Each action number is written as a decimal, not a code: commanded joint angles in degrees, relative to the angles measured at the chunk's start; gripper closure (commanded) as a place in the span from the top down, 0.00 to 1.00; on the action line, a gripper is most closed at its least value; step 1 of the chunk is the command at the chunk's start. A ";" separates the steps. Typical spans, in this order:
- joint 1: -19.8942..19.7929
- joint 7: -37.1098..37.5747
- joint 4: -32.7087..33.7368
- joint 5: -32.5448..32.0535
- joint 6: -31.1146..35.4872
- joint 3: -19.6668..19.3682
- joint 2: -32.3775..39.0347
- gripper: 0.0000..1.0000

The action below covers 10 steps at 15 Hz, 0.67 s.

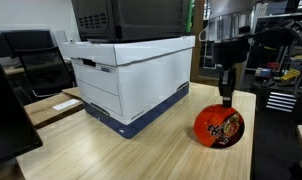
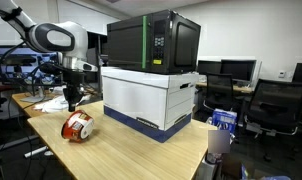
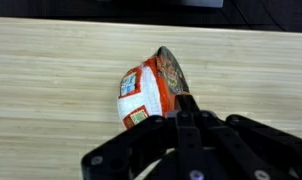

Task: Take the container out of the microwave, set it upright on the table, and close the microwave door

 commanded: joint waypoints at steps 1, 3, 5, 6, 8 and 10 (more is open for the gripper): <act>-0.06 -3.48 0.11 1.50 0.30 -0.32 2.19 0.02; -0.78 -2.04 0.12 -0.20 2.56 -0.06 3.63 0.03; -1.81 -0.25 0.54 -1.50 5.88 -0.25 4.47 0.03; -2.46 0.42 0.66 -2.16 7.83 -0.41 4.64 0.03; -3.91 1.17 1.48 -3.08 10.00 -1.08 4.94 0.03; -5.25 1.91 2.04 -4.34 10.43 -1.58 5.06 0.02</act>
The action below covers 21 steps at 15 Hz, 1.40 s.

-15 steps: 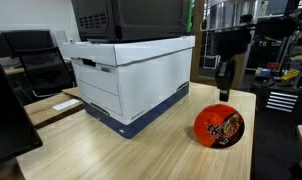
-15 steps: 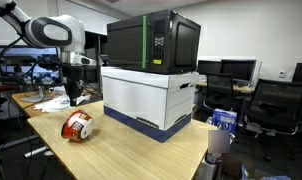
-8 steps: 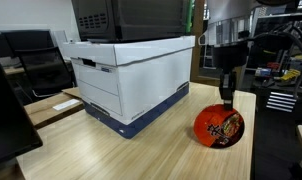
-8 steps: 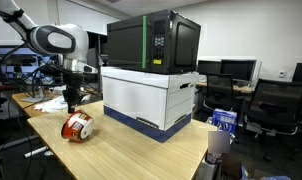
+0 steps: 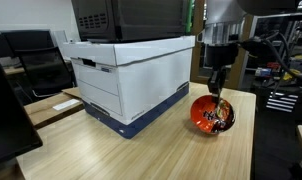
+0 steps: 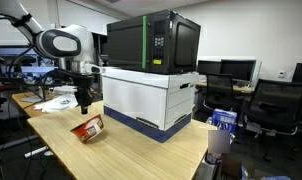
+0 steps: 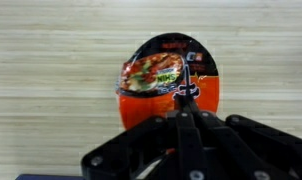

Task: Take the container out of the microwave, set it upright on the table, and close the microwave door

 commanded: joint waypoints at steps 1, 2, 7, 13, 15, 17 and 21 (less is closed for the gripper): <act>-2.50 3.08 1.09 -3.48 1.21 -0.40 0.77 0.02; -2.85 3.55 1.39 -4.22 -0.59 -0.39 0.33 0.02; -0.99 1.82 2.22 -1.84 -7.20 0.51 -4.37 0.48; 1.90 1.92 4.03 -0.30 -9.99 1.90 -8.87 0.88; 1.47 6.83 2.71 0.17 -8.04 2.76 -10.33 1.00; 1.17 10.94 2.32 0.66 -8.01 3.44 -10.77 1.00; 1.80 13.13 1.88 0.75 -9.05 4.39 -11.01 1.00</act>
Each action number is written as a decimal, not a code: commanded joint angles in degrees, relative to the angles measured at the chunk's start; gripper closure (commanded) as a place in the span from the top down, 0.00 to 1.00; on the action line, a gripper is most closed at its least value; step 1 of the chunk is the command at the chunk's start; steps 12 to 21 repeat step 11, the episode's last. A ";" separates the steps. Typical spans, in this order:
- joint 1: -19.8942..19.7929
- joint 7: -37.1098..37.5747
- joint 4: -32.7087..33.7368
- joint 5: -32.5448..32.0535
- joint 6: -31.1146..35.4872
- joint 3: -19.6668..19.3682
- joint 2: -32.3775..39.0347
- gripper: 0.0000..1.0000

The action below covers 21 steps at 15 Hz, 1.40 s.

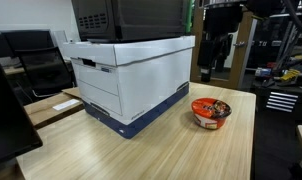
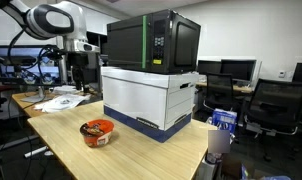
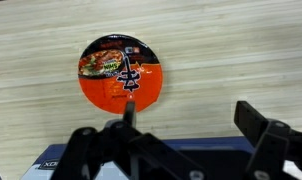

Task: Take the container out of the microwave, set it upright on the table, and close the microwave door

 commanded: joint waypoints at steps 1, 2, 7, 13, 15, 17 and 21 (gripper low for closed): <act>-0.39 2.02 -1.88 0.45 -0.16 1.48 -2.09 1.00; -0.47 2.74 -1.86 0.36 -0.55 1.78 -2.25 1.00; -0.47 2.12 -0.66 0.25 -0.21 1.79 -0.78 1.00; -0.48 2.19 -0.86 0.26 -0.22 1.82 -1.03 1.00; -0.48 2.19 -0.86 0.26 -0.22 1.82 -1.03 1.00; -0.48 2.19 -0.86 0.26 -0.22 1.82 -1.03 1.00; -0.48 2.19 -0.86 0.26 -0.22 1.82 -1.03 1.00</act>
